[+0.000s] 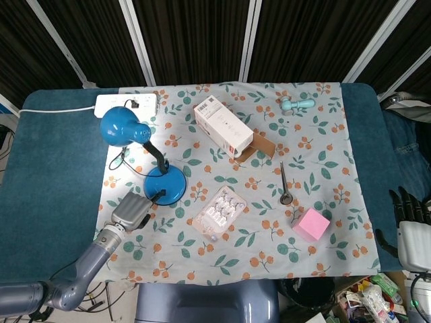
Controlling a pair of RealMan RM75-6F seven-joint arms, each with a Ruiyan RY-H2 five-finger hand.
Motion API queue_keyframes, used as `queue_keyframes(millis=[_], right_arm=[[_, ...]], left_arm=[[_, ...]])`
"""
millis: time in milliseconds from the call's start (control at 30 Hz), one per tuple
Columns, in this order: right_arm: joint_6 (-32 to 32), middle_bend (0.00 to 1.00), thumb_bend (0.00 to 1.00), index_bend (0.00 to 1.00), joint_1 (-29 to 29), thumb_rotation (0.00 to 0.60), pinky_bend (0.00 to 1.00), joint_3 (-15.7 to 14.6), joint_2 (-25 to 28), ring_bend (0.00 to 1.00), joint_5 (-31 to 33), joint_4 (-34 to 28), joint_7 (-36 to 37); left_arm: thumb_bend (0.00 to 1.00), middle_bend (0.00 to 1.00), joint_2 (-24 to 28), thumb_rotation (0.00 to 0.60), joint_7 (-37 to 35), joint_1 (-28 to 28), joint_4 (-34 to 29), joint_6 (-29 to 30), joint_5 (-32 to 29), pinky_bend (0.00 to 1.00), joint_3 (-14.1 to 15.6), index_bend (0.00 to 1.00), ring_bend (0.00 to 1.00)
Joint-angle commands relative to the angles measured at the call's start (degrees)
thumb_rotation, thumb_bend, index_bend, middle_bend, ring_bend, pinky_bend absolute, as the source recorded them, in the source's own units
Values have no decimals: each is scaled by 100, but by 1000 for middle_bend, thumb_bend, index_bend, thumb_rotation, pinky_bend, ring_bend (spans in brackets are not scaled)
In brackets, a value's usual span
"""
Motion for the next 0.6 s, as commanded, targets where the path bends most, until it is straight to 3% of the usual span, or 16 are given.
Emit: queue_keyframes(millis=[33,333,600], right_arm=[[2,0,225,0,-1,600,98,2,1,54,3,-2,3],[21,0,225,0,-7,600,98,-2,-4,54,-6,-12,-27],[46,0,226,0,-9,600,98,-10,-15,54,-37,-20,-66]], left_arm=[[434,469,166,600,-88,49,-253,284,305,571,-95,115,524],[335,289,986,600,36,367,-1432,1123,845,286,-137,99,288],[290,183,2000,600,-169,913,-2185,1852,1373,198,61,82,152]])
